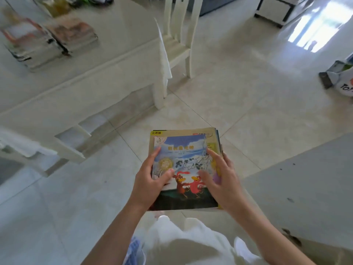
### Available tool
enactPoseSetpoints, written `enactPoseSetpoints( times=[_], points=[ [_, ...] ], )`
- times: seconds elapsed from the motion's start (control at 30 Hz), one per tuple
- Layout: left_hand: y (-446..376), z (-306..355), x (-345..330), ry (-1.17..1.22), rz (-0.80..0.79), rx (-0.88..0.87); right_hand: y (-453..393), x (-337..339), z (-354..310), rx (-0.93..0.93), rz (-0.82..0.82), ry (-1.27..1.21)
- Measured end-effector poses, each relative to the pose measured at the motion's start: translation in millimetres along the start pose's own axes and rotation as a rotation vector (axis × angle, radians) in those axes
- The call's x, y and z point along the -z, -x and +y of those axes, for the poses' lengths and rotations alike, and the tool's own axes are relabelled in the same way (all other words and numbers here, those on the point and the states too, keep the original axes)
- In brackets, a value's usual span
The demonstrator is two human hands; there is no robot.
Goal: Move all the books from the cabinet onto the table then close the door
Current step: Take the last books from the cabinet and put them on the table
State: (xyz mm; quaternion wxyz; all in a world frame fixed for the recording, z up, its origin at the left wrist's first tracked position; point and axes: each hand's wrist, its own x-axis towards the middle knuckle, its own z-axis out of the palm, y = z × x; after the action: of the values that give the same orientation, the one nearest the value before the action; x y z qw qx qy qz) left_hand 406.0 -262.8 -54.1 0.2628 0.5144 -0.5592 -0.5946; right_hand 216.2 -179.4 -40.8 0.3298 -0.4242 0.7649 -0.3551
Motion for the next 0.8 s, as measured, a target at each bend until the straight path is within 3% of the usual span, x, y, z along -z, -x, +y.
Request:
enactPoseSetpoints(
  times=[0.3, 0.57, 0.8],
  points=[
    [-28.6, -9.0, 123.8, 0.030, 0.186, 0.045, -57.7, -107.8, -70.7, 0.013, -0.194, -0.253],
    [-76.4, -8.2, 180.3, 0.097, 0.268, 0.106, -125.2, -156.3, -118.3, 0.023, -0.308, -0.273],
    [-169.4, 2.9, 211.4, 0.127, 0.371, 0.115, -238.6, -189.2, -150.6, 0.051, -0.372, -0.236]
  ],
)
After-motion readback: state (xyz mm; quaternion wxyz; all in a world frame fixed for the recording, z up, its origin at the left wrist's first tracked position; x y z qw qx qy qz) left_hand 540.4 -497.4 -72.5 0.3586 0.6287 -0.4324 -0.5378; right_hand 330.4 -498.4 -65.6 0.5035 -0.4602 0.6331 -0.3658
